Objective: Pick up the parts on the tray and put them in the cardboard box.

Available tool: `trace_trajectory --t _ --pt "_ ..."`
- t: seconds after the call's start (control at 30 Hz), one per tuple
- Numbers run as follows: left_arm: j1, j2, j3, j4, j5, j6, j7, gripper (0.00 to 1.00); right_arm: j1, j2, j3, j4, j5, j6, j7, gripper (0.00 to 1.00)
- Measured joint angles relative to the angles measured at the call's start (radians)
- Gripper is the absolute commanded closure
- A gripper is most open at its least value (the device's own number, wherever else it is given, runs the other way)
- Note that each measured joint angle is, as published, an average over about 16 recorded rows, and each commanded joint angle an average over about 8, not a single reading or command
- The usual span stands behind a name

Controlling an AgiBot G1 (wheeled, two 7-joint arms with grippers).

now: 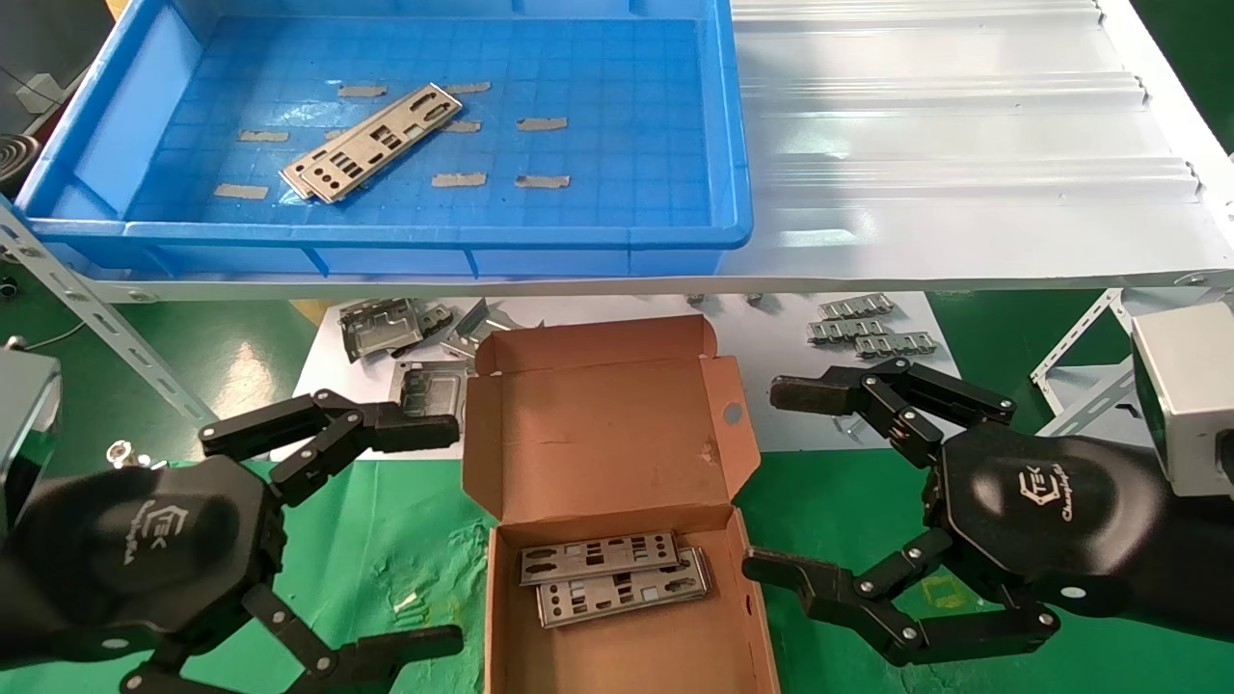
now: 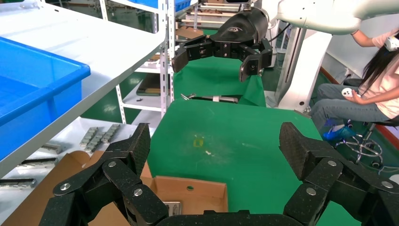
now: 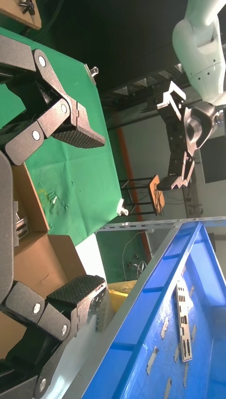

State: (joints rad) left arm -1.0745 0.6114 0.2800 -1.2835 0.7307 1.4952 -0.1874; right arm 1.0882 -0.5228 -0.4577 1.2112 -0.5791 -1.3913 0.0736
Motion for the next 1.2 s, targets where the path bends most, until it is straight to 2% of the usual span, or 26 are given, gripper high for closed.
trace_trajectory --t 1.13,1.2 --pt "0.0 0.0 0.0 0.0 0.0 0.0 0.0 0.0 0.0 0.0 0.0 0.0 0.0 0.0 0.0 0.0" --pt "0.0 0.0 0.0 0.0 0.0 0.0 0.0 0.0 0.0 0.0 0.0 0.0 0.0 0.0 0.0 0.23"
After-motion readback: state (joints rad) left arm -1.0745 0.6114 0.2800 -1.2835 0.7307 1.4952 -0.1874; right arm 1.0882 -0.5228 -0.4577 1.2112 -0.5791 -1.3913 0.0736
